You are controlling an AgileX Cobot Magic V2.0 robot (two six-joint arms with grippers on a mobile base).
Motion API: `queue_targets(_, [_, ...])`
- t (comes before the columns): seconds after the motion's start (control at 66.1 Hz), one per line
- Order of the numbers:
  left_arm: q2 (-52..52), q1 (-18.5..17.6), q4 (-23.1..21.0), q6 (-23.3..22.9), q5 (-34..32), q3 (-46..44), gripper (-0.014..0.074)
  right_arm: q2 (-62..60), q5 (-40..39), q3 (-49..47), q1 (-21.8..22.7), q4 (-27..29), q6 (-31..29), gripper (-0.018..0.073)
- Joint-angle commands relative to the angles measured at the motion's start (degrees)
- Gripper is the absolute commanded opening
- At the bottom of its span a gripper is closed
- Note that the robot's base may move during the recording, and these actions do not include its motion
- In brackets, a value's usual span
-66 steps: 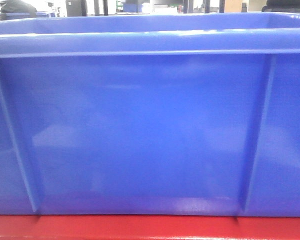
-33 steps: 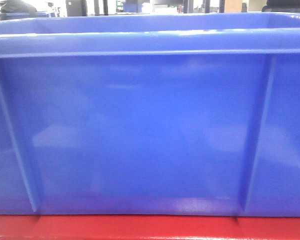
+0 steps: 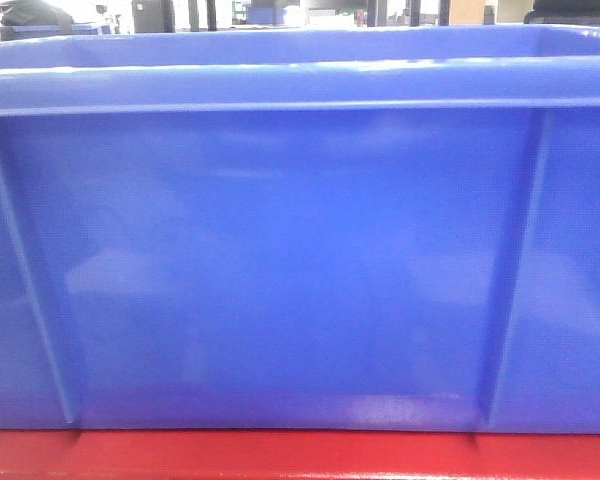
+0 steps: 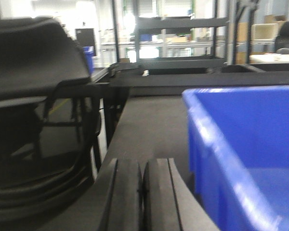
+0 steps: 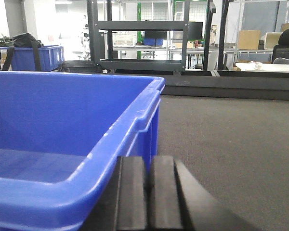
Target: Move blue bin to conveyor side
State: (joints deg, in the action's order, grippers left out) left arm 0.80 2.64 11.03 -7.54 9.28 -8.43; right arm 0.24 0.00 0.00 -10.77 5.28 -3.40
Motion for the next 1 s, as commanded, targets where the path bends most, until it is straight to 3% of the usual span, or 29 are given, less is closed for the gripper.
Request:
queue_targets(0.0, [-0.8,0.4,-2.7,2.1,-3.6,3.7,0.0001,-0.2,-0.9,0.0,0.3,-0.5,-0.3,-0.0089])
queue_targets(0.076, [-0.8,0.3,-6.5,7.5,-6.4,6.6,0.0001,-0.2,-0.9,0.0,0.3,-0.5,-0.3,-0.0089])
queue_targets(0.197, [-0.8,0.3,-7.2,7.5,-10.8,8.4,0.0001,-0.2,-0.9,0.0,0.3,-0.5,-0.3,-0.0089])
queue_targets(0.984, [-0.8,0.3,-7.4,7.5,-9.8,8.4,0.0001,-0.2,-0.9,0.0,0.3,-0.5,-0.3,-0.0089])
